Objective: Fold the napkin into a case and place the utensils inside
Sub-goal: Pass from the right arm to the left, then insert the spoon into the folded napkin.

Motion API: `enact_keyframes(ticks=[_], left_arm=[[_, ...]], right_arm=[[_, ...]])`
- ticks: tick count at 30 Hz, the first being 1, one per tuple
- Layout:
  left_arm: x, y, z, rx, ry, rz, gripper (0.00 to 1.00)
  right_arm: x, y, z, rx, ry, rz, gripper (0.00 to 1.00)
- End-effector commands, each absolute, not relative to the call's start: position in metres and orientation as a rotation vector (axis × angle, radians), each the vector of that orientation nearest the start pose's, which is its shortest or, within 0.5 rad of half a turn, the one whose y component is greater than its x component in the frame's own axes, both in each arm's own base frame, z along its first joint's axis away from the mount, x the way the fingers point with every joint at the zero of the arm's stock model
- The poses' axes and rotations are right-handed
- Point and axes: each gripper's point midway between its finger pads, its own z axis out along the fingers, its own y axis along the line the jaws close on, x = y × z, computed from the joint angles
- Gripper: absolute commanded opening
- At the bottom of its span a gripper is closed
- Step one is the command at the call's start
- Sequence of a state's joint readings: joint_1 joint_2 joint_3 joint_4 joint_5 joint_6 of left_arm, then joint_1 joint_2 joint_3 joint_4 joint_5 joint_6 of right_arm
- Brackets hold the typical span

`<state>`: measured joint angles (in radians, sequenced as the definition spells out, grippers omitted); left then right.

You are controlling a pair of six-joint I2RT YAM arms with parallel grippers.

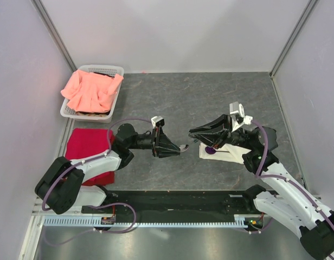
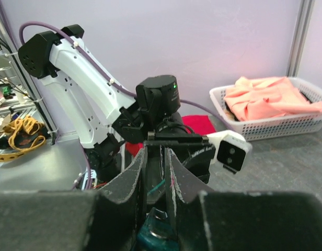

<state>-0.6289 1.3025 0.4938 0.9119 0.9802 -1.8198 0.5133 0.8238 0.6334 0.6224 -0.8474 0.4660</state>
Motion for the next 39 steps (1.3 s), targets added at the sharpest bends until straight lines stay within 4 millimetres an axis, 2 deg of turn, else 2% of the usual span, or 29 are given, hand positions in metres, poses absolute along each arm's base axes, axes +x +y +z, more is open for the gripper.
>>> enact_keyframes(ticks=[1, 2, 3, 4, 6, 7, 8, 9, 10, 11, 12, 13, 14, 15, 16, 17, 18, 19, 21, 25, 26, 29, 32, 34, 35, 36, 39], left_arm=[[0.148, -0.314, 0.281, -0.114, 2.144, -2.434, 0.21], [0.148, -0.314, 0.283, -0.103, 2.131, -2.436, 0.09], [0.149, -0.314, 0.283, -0.096, 2.125, -2.428, 0.04], [0.151, -0.313, 0.283, -0.1, 2.109, -2.42, 0.02], [0.158, -0.312, 0.277, -0.082, 2.102, -2.359, 0.02], [0.161, -0.311, 0.279, -0.06, 2.086, -2.323, 0.02], [0.165, -0.311, 0.278, -0.029, 2.086, -2.273, 0.02], [0.177, -0.31, 0.26, -0.019, 2.172, -2.125, 0.02], [0.186, -0.308, 0.262, -0.006, 2.152, -2.033, 0.02], [0.194, -0.306, 0.255, 0.0, 2.173, -1.932, 0.02], [0.203, -0.302, 0.247, 0.076, 2.209, -1.767, 0.02], [0.218, -0.298, 0.242, 0.051, 2.209, -1.628, 0.02], [0.226, -0.295, 0.241, 0.076, 2.199, -1.542, 0.02], [0.234, -0.291, 0.242, 0.112, 2.18, -1.459, 0.02], [0.242, -0.288, 0.237, 0.083, 2.178, -1.394, 0.02], [0.247, -0.286, 0.234, 0.091, 2.171, -1.357, 0.02], [0.25, -0.284, 0.232, 0.076, 2.172, -1.331, 0.02], [0.257, -0.28, 0.226, 0.04, 2.179, -1.28, 0.02], [0.263, -0.276, 0.217, 0.004, 2.191, -1.232, 0.02], [0.275, -0.265, 0.208, -0.108, 2.172, -1.151, 0.02], [0.276, -0.264, 0.205, -0.134, 2.174, -1.149, 0.02], [0.275, -0.276, 0.201, -0.097, 2.2, -1.201, 0.02], [0.274, -0.288, 0.186, -0.062, 2.258, -1.196, 0.02], [0.272, -0.297, 0.175, -0.027, 2.296, -1.187, 0.02], [0.273, -0.3, 0.175, -0.003, 2.298, -1.175, 0.02], [0.27, -0.304, 0.169, 0.007, 2.318, -1.156, 0.02], [0.266, -0.315, 0.163, 0.064, 2.337, -1.143, 0.02]], right_arm=[[0.149, 0.256, 0.369, -0.871, 1.044, 1.316, 0.0], [0.15, 0.256, 0.365, -0.867, 1.064, 1.322, 0.02], [0.15, 0.256, 0.36, -0.861, 1.084, 1.329, 0.08], [0.152, 0.255, 0.357, -0.821, 1.12, 1.337, 0.28], [0.164, 0.252, 0.341, -0.727, 1.221, 1.322, 0.44], [0.169, 0.247, 0.323, -0.659, 1.344, 1.307, 0.58], [0.188, 0.238, 0.316, -0.525, 1.415, 1.236, 0.64], [0.195, 0.232, 0.305, -0.447, 1.483, 1.2, 0.71], [0.2, 0.219, 0.278, -0.304, 1.648, 1.161, 0.84], [0.223, 0.196, 0.266, -0.086, 1.718, 1.023, 0.92], [0.225, 0.185, 0.266, -0.009, 1.761, 0.969, 0.96], [0.224, 0.168, 0.242, 0.086, 1.882, 0.871, 0.98], [0.23, 0.151, 0.237, 0.213, 1.908, 0.786, 0.98], [0.232, 0.142, 0.247, 0.253, 1.911, 0.735, 0.98], [0.227, 0.129, 0.223, 0.298, 2.032, 0.623, 0.98], [0.227, 0.119, 0.219, 0.335, 2.067, 0.551, 0.98], [0.231, 0.106, 0.23, 0.375, 2.051, 0.464, 0.98], [0.228, 0.097, 0.215, 0.379, 2.129, 0.368, 0.98], [0.23, 0.076, 0.217, 0.445, 2.119, 0.234, 0.98], [0.227, 0.059, 0.207, 0.553, 2.109, 0.171, 0.98], [0.225, 0.056, 0.197, 0.571, 2.126, 0.155, 0.98], [0.224, 0.048, 0.173, 0.622, 2.191, 0.116, 0.98], [0.226, 0.035, 0.146, 0.642, 2.277, 0.071, 0.89], [0.229, 0.022, 0.135, 0.667, 2.303, 0.03, 0.72], [0.228, 0.02, 0.13, 0.674, 2.321, 0.025, 0.6], [0.229, 0.014, 0.125, 0.699, 2.331, 0.013, 0.29], [0.229, 0.01, 0.113, 0.729, 2.369, 0.001, 0.08]])
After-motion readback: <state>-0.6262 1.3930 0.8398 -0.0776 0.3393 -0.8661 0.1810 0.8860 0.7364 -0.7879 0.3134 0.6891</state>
